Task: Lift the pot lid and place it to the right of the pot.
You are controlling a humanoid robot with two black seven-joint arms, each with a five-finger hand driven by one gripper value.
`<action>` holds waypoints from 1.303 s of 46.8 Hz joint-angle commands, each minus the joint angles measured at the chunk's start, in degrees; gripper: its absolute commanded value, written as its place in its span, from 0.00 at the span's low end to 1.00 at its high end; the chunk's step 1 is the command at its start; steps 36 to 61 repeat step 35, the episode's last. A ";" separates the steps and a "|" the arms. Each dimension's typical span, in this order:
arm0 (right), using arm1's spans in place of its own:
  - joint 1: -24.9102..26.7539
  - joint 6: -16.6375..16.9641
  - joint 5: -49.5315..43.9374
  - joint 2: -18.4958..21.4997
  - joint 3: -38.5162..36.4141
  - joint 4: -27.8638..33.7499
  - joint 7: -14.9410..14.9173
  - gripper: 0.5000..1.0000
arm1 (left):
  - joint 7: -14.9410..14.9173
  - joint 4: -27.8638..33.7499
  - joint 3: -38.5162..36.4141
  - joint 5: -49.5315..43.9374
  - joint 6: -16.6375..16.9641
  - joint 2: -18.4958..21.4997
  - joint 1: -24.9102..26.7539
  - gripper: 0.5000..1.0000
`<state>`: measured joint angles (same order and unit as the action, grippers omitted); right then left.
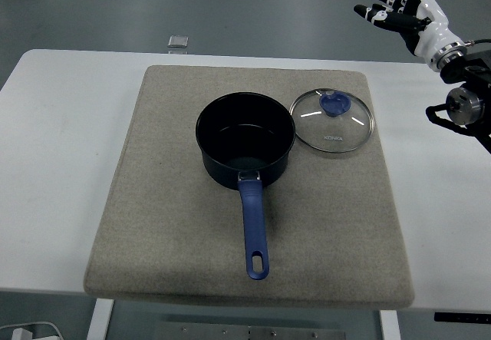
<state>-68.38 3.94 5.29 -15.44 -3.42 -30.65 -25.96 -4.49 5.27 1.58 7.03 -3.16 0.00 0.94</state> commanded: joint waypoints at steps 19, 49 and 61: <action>3.08 -0.51 0.25 0.59 -5.11 0.32 0.04 0.81 | 0.01 0.00 0.00 0.00 0.00 0.00 0.03 1.00; 4.05 -0.33 0.16 0.77 -5.20 0.32 -0.67 0.81 | 0.01 0.00 0.00 0.00 0.00 0.00 0.03 1.00; 4.05 -0.33 0.16 0.77 -5.20 0.32 -0.67 0.81 | 0.01 0.00 0.00 0.00 0.00 0.00 0.03 1.00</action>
